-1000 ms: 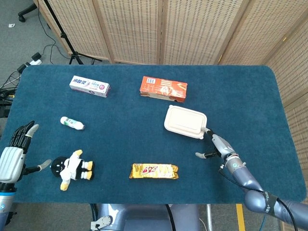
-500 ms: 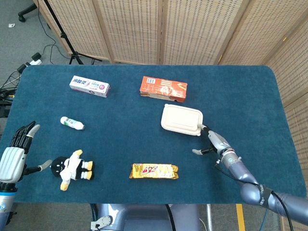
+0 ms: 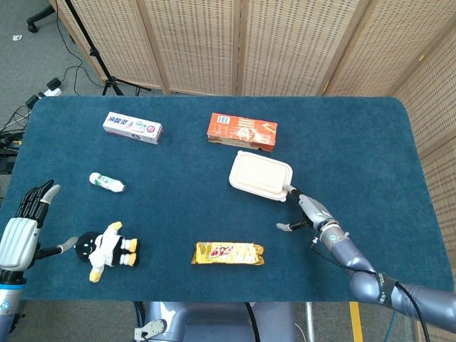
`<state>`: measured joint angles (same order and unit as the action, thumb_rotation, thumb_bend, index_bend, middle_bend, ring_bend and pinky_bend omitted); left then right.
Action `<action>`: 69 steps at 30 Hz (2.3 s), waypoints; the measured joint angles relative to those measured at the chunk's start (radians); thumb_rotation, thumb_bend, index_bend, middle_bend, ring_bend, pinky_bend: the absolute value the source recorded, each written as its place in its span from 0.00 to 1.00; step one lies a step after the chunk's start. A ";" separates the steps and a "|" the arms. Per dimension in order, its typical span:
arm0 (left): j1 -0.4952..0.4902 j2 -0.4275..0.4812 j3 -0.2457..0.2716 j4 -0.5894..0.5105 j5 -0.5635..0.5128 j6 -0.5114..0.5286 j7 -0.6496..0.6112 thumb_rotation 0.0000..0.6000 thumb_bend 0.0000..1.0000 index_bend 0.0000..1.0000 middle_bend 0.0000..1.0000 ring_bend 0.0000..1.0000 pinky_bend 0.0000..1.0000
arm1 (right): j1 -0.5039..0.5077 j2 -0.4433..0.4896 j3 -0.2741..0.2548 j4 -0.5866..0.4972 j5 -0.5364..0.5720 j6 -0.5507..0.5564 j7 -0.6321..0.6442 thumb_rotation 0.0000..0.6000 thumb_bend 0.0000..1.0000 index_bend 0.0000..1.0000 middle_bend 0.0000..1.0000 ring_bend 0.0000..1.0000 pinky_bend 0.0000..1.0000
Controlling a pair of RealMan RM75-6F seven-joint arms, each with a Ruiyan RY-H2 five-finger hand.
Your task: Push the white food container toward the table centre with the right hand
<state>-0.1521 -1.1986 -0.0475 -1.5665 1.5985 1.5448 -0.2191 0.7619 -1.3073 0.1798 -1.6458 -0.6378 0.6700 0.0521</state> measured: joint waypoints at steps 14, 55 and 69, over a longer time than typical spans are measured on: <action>-0.001 0.001 0.002 0.001 0.000 -0.003 -0.002 1.00 0.10 0.00 0.00 0.00 0.03 | 0.056 -0.040 -0.004 0.026 0.037 -0.016 -0.028 1.00 0.26 0.02 0.00 0.00 0.04; -0.007 0.001 0.006 0.001 -0.007 -0.025 0.004 1.00 0.10 0.00 0.00 0.00 0.03 | 0.182 -0.123 0.001 0.117 0.096 -0.059 -0.052 1.00 0.26 0.02 0.00 0.00 0.04; -0.009 -0.001 0.010 0.002 -0.002 -0.027 0.005 1.00 0.10 0.00 0.00 0.00 0.03 | 0.211 -0.130 0.006 0.101 0.105 -0.042 -0.066 1.00 0.26 0.02 0.00 0.00 0.04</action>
<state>-0.1612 -1.1998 -0.0379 -1.5648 1.5962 1.5177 -0.2144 0.9727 -1.4371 0.1853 -1.5452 -0.5328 0.6284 -0.0141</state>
